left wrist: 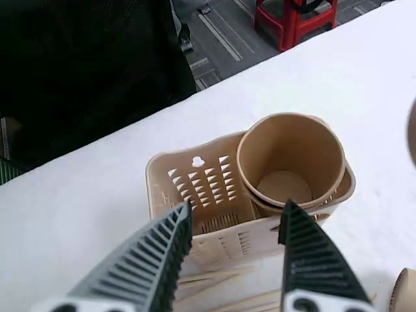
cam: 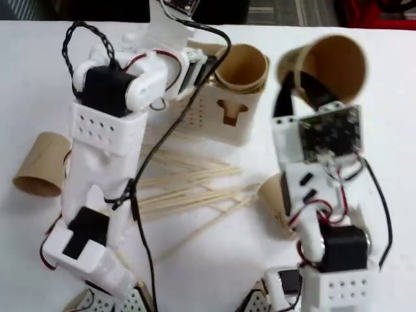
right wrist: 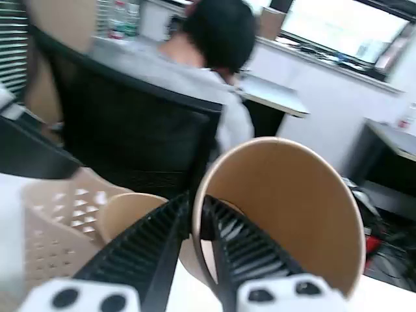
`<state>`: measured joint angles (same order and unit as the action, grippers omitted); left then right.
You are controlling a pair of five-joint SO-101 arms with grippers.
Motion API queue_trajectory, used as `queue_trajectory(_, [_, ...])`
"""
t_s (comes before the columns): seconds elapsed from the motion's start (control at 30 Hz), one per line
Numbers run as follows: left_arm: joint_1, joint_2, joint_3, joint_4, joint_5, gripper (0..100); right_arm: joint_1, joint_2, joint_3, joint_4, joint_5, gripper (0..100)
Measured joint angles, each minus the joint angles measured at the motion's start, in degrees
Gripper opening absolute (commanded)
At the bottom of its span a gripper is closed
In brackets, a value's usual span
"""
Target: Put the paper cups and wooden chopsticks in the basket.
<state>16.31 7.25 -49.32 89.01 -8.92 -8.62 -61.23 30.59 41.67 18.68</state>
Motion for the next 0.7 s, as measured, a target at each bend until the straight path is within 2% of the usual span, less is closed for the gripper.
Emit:
queue_trajectory(0.27, [-5.3,-3.4,0.0,3.8,5.2,22,-1.6,17.9,-11.6,-0.2,0.0,1.9])
queue_trajectory(0.47, [-9.2,-4.7,0.0,8.4,5.8,22,-1.8,30.5,-22.2,0.0,0.0,1.9])
queue_trajectory(0.7, [-13.1,-4.7,-0.3,9.8,8.1,23,-6.9,38.6,-30.3,4.8,0.0,1.9])
